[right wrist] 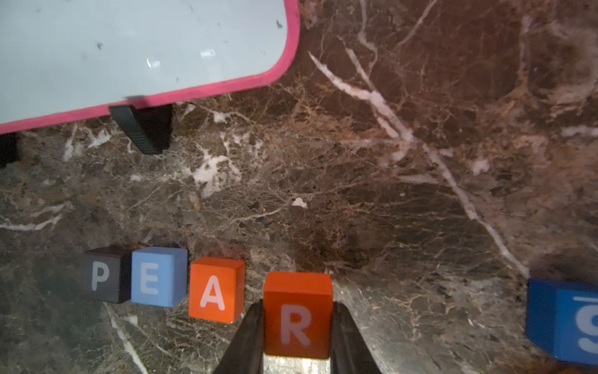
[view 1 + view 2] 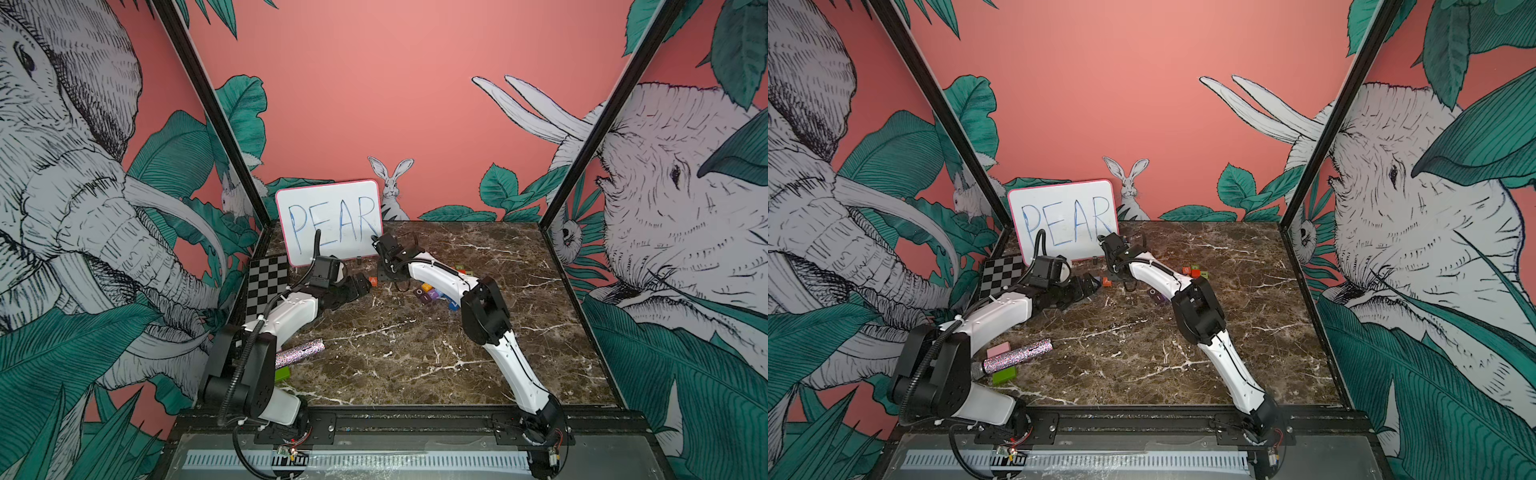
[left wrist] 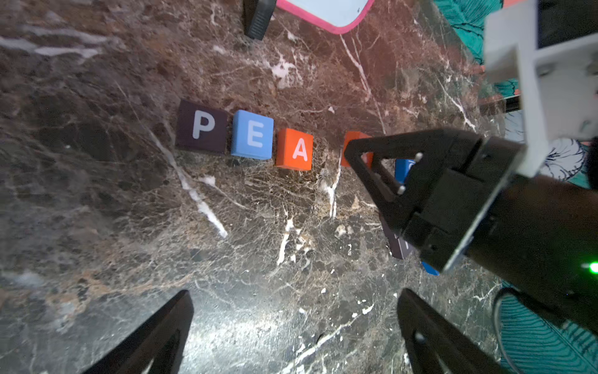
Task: Spell the uppercase word “pear” with letter blocks
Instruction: Place the letter block at the center of the board.
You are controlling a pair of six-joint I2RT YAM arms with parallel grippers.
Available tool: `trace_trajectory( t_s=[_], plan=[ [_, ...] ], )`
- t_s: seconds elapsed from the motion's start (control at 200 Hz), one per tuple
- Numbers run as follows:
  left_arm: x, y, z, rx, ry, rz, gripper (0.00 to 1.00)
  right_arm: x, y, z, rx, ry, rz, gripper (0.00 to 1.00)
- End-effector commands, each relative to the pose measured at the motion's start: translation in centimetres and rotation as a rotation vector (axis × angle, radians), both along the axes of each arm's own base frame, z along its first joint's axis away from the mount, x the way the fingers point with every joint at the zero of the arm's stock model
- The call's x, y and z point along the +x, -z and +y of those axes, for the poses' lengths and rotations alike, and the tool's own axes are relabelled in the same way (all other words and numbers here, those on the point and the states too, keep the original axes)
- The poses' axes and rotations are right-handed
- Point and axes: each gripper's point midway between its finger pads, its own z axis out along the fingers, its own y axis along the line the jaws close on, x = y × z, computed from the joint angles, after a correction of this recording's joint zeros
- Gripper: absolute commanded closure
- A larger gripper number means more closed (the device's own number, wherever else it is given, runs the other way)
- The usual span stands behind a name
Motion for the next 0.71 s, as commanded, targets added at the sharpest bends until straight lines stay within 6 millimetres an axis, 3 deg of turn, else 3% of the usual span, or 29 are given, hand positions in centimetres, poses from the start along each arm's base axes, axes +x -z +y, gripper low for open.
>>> trace_trajectory(
  t_s=[0.0, 0.7],
  plan=[
    [0.1, -1.2, 0.3, -0.013, -0.011, -0.035, 0.01, 0.0, -0.4, 0.5, 0.015, 0.014, -0.001, 0.72],
    [0.1, -1.1, 0.4, -0.017, -0.016, -0.035, 0.01, -0.6, 1.4, 1.3, 0.026, 0.011, 0.035, 0.72]
  ],
)
